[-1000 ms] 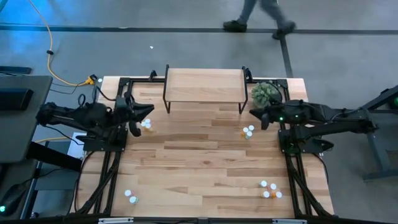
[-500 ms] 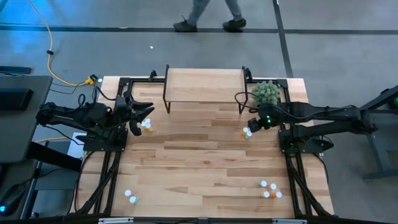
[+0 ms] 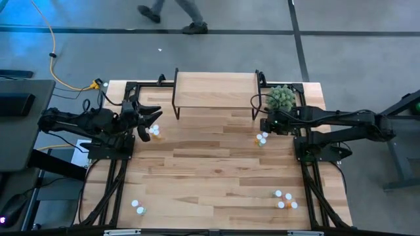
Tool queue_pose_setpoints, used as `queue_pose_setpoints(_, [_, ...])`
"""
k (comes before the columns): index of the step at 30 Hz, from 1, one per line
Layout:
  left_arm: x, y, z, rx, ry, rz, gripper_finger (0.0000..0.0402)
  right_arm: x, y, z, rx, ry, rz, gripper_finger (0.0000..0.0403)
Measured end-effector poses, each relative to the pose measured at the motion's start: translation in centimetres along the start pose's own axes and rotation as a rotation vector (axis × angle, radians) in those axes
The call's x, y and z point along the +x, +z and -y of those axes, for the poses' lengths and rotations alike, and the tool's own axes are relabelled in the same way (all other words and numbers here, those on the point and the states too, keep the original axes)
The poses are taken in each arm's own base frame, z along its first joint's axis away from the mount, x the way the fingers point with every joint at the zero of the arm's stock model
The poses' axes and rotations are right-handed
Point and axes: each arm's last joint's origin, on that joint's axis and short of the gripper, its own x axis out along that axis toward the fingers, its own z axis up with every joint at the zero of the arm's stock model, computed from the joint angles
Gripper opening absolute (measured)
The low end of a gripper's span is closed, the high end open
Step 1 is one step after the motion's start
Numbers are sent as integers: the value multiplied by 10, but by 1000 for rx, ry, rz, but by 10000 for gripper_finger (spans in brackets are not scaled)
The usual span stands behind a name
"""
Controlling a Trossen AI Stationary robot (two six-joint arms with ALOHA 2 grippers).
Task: Pick and place medicine bottles onto shelf by color
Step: Put the top right yellow pill bottle on the shelf
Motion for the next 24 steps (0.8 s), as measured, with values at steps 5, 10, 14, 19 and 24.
queue_pose_setpoints(5, [0, -1, 0, 7, 6, -10, 100, 3, -2, 3, 118, -10, -9, 227])
queue_pose_setpoints(10, [0, -1, -1, 6, 13, -10, 100, 11, -7, 9, 191, -38, -2, 227])
queue_pose_setpoints(14, [0, -1, -1, 5, 21, -8, 100, 15, -9, 9, 248, -15, 30, 227])
queue_pose_setpoints(19, [0, -1, -1, 6, 21, -8, 100, 25, -11, 8, 277, -9, 49, 227])
queue_pose_setpoints(24, [0, -1, -1, 8, 22, -8, 100, 36, -12, 5, 277, -55, 41, 227])
